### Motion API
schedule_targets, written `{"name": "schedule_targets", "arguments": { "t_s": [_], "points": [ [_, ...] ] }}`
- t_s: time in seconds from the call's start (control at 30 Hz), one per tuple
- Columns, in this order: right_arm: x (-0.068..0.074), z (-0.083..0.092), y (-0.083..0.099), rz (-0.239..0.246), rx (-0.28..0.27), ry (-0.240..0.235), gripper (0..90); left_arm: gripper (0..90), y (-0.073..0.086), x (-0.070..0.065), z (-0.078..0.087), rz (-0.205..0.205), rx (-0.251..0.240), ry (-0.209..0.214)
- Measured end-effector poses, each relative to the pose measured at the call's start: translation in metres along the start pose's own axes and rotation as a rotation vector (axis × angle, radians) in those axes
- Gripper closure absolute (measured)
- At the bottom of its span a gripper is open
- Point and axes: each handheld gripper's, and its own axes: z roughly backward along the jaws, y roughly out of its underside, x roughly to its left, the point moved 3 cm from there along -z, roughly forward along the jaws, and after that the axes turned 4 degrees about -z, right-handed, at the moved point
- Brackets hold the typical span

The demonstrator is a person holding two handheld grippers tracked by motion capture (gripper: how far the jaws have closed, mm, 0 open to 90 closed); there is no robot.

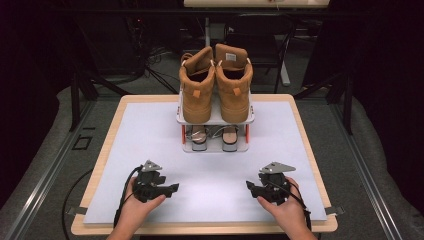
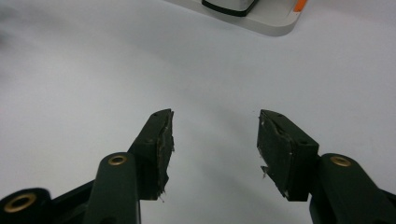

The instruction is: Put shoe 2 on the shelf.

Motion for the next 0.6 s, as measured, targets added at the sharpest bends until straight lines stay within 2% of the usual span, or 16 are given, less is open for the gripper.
{"name": "schedule_targets", "arguments": {
  "t_s": [0.07, 0.1, 0.13, 0.23, 0.27, 0.3, 0.33, 0.37, 0.43, 0.47, 0.6],
  "points": [
    [0.0, 0.002, 0.001, 0.011, 0.002, 0.0, 46.0, 38.7, 0.002, 0.001, 0.0, -0.008, -0.003, -0.011],
    [-0.002, 0.001, 0.002, 0.011, -0.005, 0.02, 46.0, 38.7, 0.003, 0.001, -0.001, -0.008, -0.006, -0.015],
    [-0.002, 0.001, 0.002, 0.006, -0.013, 0.02, 46.0, 38.7, 0.004, 0.0, -0.001, -0.009, -0.007, -0.018],
    [-0.004, -0.001, 0.006, -0.016, -0.017, 0.0, 46.0, 38.7, 0.005, -0.001, -0.002, -0.018, -0.01, -0.028],
    [-0.004, -0.003, 0.01, 0.017, -0.02, 0.037, 46.0, 38.6, 0.006, -0.001, -0.003, -0.024, -0.011, -0.033],
    [-0.004, -0.003, 0.01, 0.017, -0.02, 0.037, 46.0, 38.6, 0.006, -0.001, -0.003, -0.024, -0.011, -0.033],
    [-0.003, -0.003, 0.011, 0.037, -0.031, 0.047, 46.0, 38.6, 0.007, -0.001, -0.005, -0.027, -0.012, -0.04],
    [-0.002, -0.004, 0.014, 0.015, -0.046, 0.021, 45.9, 38.6, 0.008, 0.0, -0.008, -0.045, -0.001, -0.054],
    [-0.004, -0.005, 0.016, -0.016, -0.052, 0.011, 45.8, 38.6, 0.009, 0.0, -0.01, -0.055, 0.006, -0.061],
    [-0.004, -0.005, 0.018, -0.026, -0.051, 0.01, 45.8, 38.4, 0.009, 0.001, -0.01, -0.073, 0.007, -0.069],
    [-0.007, -0.007, 0.02, -0.016, -0.067, 0.023, 45.0, 37.3, 0.01, 0.003, -0.01, -0.072, -0.013, -0.094]
  ]
}}
